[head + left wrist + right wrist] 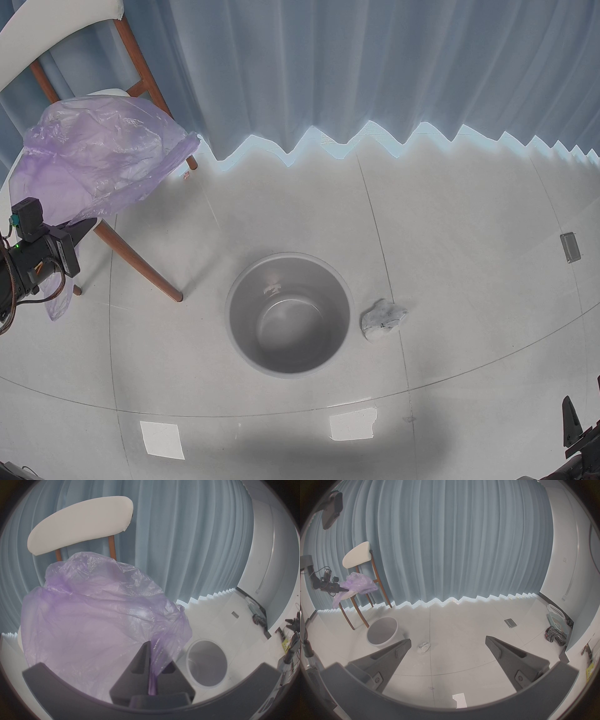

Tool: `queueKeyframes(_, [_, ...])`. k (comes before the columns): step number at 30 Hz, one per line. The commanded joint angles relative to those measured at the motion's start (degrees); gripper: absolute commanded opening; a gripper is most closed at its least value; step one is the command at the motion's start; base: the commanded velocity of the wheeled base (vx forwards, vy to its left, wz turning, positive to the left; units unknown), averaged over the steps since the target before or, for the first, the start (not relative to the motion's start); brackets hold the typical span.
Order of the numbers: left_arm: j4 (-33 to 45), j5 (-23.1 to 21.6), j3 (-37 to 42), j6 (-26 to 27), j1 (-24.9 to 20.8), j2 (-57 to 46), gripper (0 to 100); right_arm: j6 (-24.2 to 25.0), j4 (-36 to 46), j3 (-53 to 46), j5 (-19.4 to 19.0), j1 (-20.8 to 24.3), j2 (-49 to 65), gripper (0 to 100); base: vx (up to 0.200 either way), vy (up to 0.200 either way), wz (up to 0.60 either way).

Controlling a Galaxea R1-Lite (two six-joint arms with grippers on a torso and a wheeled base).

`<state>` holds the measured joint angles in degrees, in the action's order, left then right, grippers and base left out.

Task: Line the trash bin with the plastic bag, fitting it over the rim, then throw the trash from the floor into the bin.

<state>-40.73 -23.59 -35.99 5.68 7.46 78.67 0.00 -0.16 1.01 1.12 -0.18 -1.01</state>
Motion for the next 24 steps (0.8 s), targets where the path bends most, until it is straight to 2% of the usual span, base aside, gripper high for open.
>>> queueKeyframes(1, [-0.05,-0.49,1.45,-1.55,-1.13,-3.34,0,0.0,-0.02,-1.01,0.02,0.01,1.01,100,0.0,0.0,0.0])
queueKeyframes(7, [-0.05,0.21,1.09,-9.99,-6.76,-7.47,0,0.0,-0.02,-1.01,0.02,0.01,1.01,100,0.0,0.0,0.0])
queueKeyframes(21, [-0.14,-0.05,3.73,-14.12,-14.4,-10.11,0,0.0,-0.02,-1.01,0.02,0.01,1.01,100,0.0,0.0,0.0])
queueKeyframes(24, [-0.14,-0.05,3.12,-14.29,-17.83,-10.11,0,0.0,-0.02,-1.01,0.02,0.01,1.01,100,0.0,0.0,0.0])
